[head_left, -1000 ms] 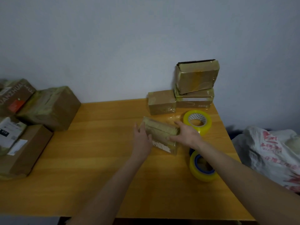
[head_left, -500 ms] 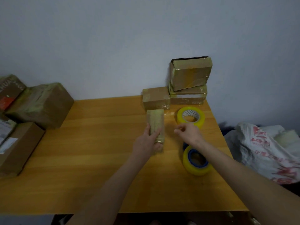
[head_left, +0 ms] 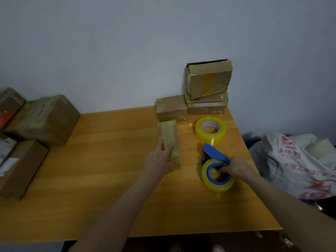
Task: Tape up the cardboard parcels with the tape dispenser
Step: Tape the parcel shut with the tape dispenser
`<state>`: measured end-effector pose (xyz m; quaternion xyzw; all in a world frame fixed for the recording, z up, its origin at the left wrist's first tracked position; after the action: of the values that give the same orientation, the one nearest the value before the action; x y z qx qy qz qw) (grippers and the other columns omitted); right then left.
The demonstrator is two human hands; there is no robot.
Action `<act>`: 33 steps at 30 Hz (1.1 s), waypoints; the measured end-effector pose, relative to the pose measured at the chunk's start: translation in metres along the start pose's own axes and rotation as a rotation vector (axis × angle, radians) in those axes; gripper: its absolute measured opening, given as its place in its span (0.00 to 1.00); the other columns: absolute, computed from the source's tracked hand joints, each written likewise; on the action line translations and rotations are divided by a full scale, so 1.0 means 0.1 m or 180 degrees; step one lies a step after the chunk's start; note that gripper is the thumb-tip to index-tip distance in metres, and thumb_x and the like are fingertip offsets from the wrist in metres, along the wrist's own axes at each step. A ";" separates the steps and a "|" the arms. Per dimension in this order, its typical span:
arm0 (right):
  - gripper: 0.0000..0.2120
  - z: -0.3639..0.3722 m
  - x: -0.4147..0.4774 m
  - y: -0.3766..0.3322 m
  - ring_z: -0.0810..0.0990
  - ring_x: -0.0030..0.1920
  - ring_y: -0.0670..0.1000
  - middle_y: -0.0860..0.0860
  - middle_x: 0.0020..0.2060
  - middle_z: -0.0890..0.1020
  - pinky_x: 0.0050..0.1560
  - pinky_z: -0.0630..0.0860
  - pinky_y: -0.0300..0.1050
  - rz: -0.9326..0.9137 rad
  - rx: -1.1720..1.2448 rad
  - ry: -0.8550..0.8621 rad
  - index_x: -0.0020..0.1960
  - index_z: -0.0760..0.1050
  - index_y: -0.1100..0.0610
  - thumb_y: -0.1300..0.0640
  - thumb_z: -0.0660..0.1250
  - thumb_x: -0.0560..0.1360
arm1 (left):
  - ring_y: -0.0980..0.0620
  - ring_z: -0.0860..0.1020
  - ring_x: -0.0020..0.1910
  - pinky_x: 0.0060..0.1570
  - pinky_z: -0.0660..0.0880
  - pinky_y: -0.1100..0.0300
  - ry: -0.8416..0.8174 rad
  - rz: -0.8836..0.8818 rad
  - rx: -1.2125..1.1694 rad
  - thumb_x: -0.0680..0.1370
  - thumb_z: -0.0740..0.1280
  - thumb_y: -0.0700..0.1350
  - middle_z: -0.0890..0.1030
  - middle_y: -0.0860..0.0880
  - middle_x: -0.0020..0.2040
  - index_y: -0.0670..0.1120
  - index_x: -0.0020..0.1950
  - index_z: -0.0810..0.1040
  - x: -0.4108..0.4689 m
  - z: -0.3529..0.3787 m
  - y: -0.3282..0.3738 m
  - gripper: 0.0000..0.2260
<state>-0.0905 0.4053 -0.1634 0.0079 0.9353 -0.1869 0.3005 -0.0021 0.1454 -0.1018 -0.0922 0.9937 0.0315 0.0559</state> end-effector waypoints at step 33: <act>0.38 -1.14 -0.68 -1.09 0.82 0.53 0.52 0.52 0.54 0.82 0.48 0.79 0.41 -0.2076 0.1845 -0.0909 0.60 0.75 0.54 0.52 0.78 0.50 | 0.51 0.80 0.49 0.41 0.75 0.67 0.0535 -0.0560 -0.3672 0.80 0.62 0.53 0.81 0.50 0.50 0.48 0.56 0.79 0.09 -0.66 -0.08 0.12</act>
<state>-0.1122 0.3507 -0.0014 -0.2290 0.7472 -0.5248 0.3373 -0.0162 0.1308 -0.0375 -0.1920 0.8056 0.5548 -0.0798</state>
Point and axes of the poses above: each hand's wrist, its own x-axis towards the middle knuckle, its own z-axis out of the palm, y = z × x, the point moved 5 cm from there along x, towards the middle knuckle
